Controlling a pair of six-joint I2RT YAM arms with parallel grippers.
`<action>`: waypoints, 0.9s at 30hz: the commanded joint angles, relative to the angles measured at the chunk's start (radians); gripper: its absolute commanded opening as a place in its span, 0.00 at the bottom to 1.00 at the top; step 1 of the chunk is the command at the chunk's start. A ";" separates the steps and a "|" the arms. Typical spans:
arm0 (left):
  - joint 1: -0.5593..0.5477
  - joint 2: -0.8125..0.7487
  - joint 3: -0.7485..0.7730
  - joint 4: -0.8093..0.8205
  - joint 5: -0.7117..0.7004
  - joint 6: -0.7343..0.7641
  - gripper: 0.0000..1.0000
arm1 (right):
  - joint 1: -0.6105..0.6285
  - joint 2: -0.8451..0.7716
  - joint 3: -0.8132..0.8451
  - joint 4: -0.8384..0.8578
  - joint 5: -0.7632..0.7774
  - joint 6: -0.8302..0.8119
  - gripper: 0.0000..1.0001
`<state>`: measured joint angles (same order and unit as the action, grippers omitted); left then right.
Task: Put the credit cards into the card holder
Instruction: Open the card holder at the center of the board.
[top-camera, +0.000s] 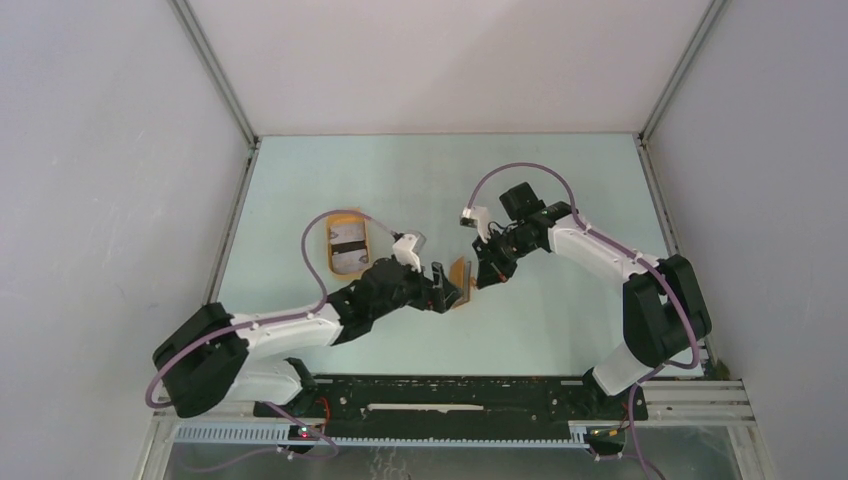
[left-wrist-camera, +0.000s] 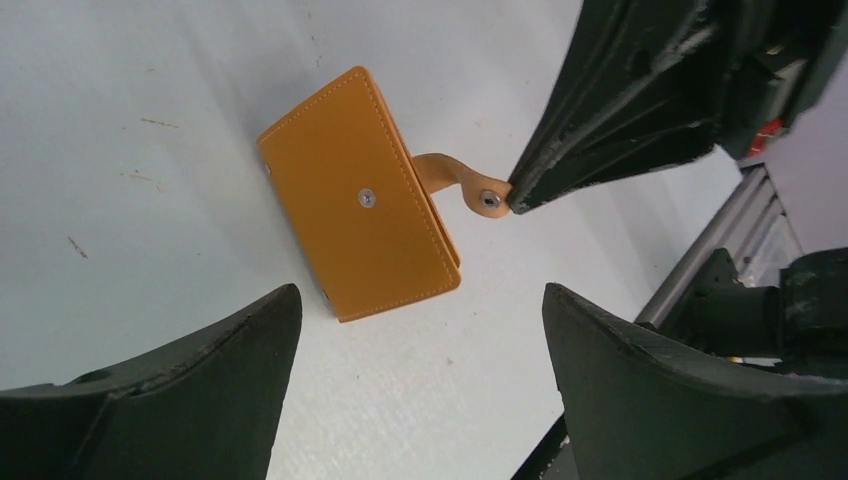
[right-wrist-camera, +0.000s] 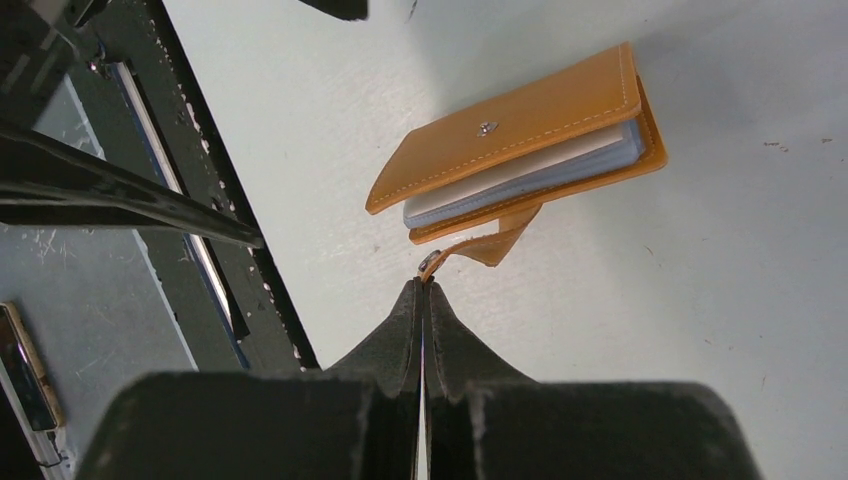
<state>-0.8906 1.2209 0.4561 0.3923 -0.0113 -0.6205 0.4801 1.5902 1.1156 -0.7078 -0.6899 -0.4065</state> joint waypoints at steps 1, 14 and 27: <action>-0.041 0.080 0.128 -0.067 -0.052 0.029 0.93 | -0.003 -0.004 0.043 0.004 -0.026 0.008 0.00; -0.079 0.228 0.258 -0.248 -0.223 0.060 0.57 | -0.005 -0.003 0.043 0.004 -0.023 0.010 0.00; -0.063 0.112 0.085 -0.170 -0.233 -0.011 0.00 | -0.028 0.057 0.043 0.030 0.227 0.036 0.00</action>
<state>-0.9665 1.3788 0.6163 0.1802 -0.2588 -0.5808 0.4702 1.6138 1.1233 -0.7033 -0.5774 -0.3904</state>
